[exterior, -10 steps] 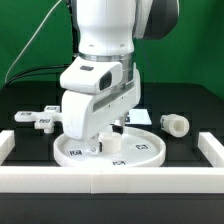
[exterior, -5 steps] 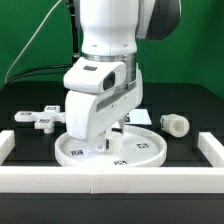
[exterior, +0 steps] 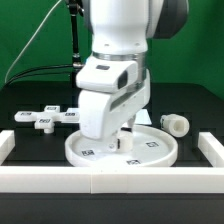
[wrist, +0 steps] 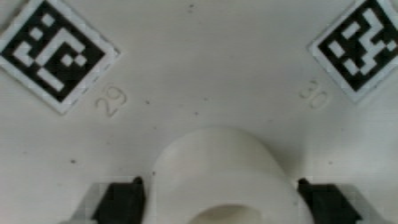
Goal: Assemble round table
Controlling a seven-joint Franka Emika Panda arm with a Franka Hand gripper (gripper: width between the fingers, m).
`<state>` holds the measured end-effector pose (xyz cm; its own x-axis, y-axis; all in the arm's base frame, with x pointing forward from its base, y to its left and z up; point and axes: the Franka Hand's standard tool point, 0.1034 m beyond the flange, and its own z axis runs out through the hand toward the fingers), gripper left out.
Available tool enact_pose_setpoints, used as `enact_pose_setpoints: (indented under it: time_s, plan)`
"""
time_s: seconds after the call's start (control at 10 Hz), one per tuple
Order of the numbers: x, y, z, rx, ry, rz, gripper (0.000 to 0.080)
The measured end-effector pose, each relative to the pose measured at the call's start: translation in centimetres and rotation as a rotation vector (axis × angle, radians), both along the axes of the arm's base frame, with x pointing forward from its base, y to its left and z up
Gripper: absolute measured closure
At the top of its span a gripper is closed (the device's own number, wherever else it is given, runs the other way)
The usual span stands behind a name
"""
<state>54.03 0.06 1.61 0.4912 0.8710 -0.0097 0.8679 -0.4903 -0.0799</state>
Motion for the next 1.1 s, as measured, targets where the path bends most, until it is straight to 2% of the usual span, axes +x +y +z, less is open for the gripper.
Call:
enact_pose_setpoints:
  time_s: [0.2,0.4,0.9,1.0,1.1]
  plan:
    - [0.0,2.3,-0.1,0.006,0.002,-0.020,0.0390]
    - [0.1,3.8,-0.1,0.006,-0.002,-0.031,0.0390]
    - [0.1,3.8,-0.1,0.002,-0.002,-0.033,0.0385]
    - [0.1,3.7,-0.1,0.002,-0.003,-0.035,0.0200]
    - [-0.3,3.4,0.7,-0.004,-0.007,-0.072,0.0200]
